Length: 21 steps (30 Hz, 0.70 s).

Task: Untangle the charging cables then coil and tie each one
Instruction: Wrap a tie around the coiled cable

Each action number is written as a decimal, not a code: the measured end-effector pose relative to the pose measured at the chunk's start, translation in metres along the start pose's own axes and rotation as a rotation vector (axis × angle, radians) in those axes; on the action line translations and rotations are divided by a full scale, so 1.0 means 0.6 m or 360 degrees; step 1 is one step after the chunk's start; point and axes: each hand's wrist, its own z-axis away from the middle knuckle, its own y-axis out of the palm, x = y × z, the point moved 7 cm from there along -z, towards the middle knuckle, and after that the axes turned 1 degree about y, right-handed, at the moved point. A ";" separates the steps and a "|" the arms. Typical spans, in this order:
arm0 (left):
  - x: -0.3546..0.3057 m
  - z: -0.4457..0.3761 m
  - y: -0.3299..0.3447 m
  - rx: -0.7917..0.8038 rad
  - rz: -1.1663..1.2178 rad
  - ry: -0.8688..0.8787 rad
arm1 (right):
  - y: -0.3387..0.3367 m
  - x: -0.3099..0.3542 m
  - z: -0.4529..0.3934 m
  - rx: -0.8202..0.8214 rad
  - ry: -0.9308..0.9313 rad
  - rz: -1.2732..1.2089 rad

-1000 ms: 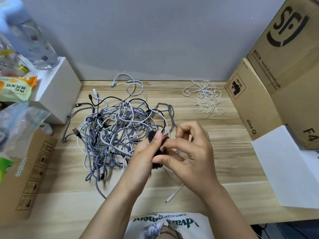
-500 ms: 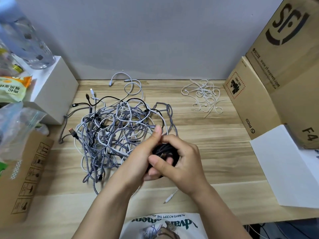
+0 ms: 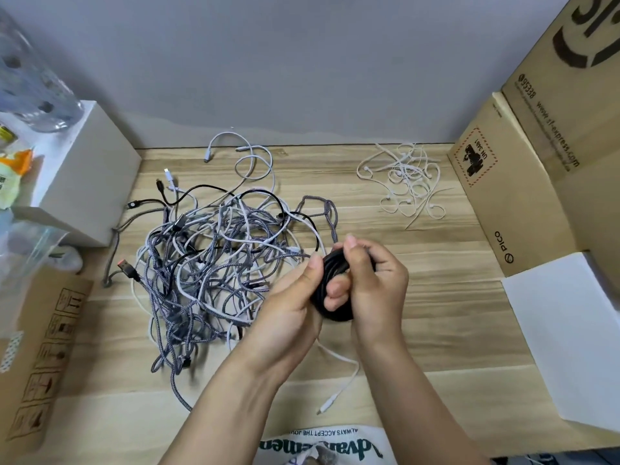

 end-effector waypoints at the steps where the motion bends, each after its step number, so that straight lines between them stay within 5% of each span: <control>1: -0.001 -0.009 -0.003 -0.0030 -0.0003 0.0003 | 0.002 -0.010 -0.013 0.0012 -0.0015 0.0103; 7: -0.013 -0.050 -0.040 -0.0263 -0.0076 0.0146 | 0.026 -0.035 -0.095 0.0616 -0.0092 0.0678; 12: -0.020 -0.067 -0.069 -0.0443 -0.0137 0.0158 | -0.087 -0.076 -0.280 -0.0074 0.0089 0.1076; 21: -0.025 -0.065 -0.087 -0.0503 -0.0311 0.0093 | -0.141 -0.135 -0.359 -0.0201 0.0261 0.1835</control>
